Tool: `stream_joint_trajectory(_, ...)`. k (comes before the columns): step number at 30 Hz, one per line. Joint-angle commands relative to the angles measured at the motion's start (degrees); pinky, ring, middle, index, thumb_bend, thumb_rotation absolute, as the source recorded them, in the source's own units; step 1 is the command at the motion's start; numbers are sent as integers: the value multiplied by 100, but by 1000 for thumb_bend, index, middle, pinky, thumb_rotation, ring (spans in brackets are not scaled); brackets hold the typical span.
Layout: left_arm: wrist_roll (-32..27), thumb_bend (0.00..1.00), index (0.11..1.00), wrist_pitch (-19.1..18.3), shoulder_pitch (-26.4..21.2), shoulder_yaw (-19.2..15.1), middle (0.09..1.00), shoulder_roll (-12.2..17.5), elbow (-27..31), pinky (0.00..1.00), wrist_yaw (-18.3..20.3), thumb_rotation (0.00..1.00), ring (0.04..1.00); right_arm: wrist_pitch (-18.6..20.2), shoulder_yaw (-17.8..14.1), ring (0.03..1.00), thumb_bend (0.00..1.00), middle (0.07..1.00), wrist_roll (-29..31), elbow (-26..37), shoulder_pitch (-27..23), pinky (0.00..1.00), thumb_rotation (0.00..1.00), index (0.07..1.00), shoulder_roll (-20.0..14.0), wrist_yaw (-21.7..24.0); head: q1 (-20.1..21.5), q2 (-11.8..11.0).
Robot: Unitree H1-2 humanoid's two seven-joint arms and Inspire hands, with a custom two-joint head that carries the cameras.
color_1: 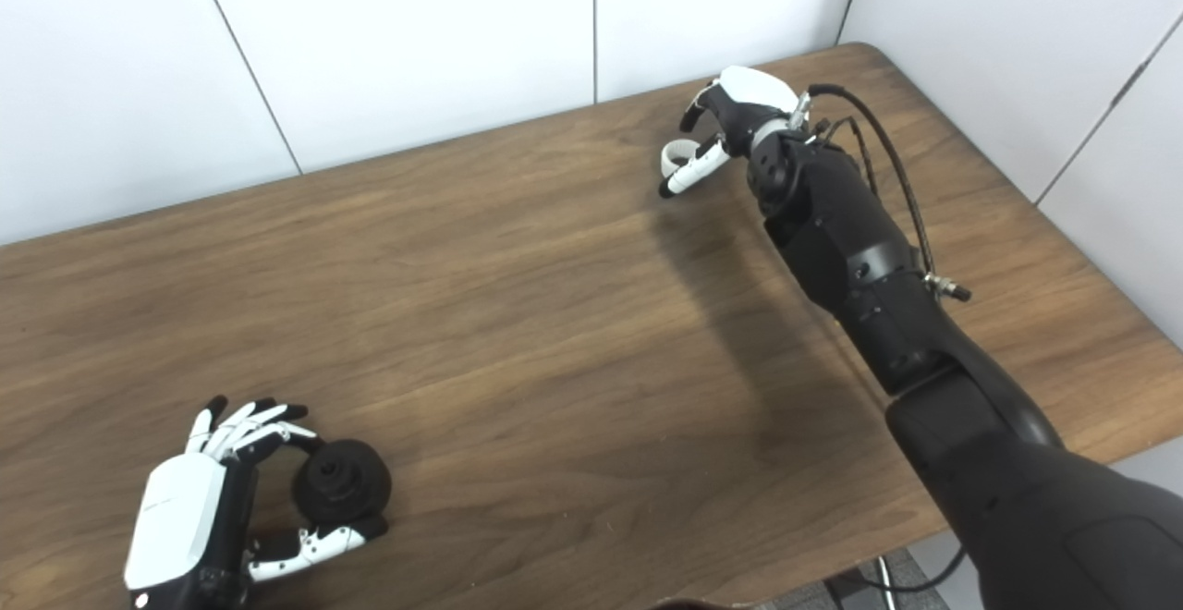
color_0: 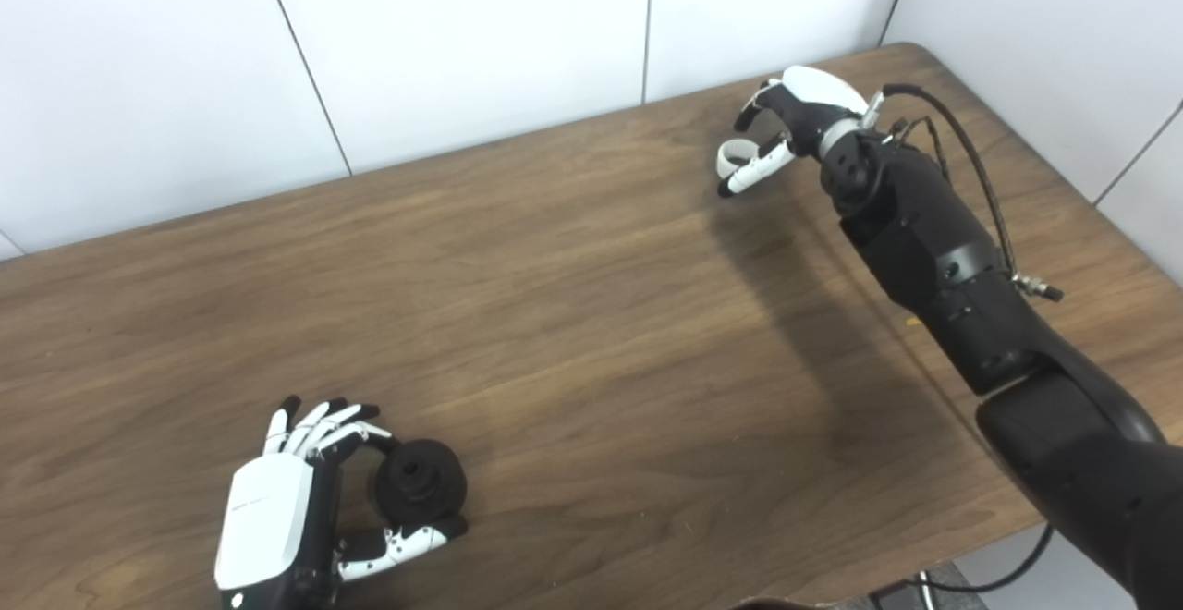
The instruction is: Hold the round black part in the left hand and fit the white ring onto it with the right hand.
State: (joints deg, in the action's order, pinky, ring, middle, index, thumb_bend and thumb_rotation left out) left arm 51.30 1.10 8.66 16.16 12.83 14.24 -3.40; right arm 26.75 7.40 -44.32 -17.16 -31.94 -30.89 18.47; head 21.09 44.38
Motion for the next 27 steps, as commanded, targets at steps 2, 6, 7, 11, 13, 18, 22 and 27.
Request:
stream_joint_trajectory(2, 49, 521, 486, 2, 22, -14, 785, 20, 124, 1000, 30, 53, 877, 15, -37, 1000, 771, 964, -124, 107, -210, 1000, 309, 713, -147, -30, 4, 8)
stream_joint_trajectory(6, 66, 522, 487, -48, 28, -16, 787, 18, 157, 1000, 82, 53, 881, 14, -35, 1000, 766, 961, -107, 118, -192, 1000, 308, 714, -161, -22, -10, 20)
stream_joint_trajectory(7, 64, 521, 487, -45, 27, -17, 787, 19, 156, 1000, 83, 53, 881, 13, -26, 1000, 765, 959, -94, 117, -187, 1000, 309, 714, -168, -29, -10, 20)
stream_joint_trajectory(11, 54, 522, 486, 18, 25, -29, 784, 18, 127, 1000, 25, 53, 878, 13, -17, 1000, 757, 957, -97, 127, -163, 1000, 306, 711, -171, -30, -7, 28)
stream_joint_trajectory(13, 71, 522, 486, 14, 25, -27, 785, 16, 130, 1000, 26, 53, 879, 13, 2, 1000, 752, 955, -107, 128, -154, 1000, 313, 711, -179, -27, -7, 28)
stream_joint_trajectory(18, 69, 522, 486, -13, 26, -28, 787, 1, 154, 1000, 61, 53, 883, 9, 63, 1000, 742, 949, -82, 122, -152, 1000, 320, 706, -215, -51, -1, 34)
stream_joint_trajectory(22, 74, 521, 486, 8, 21, -28, 785, -2, 145, 1000, 42, 53, 882, 7, 101, 1000, 739, 949, -69, 116, -170, 1000, 328, 707, -232, -53, -6, 38)
stream_joint_trajectory(27, 95, 521, 486, -16, 21, -25, 786, -13, 176, 1000, 75, 53, 881, 4, 113, 1000, 741, 951, -31, 147, -174, 1000, 322, 704, -227, -70, -19, 44)
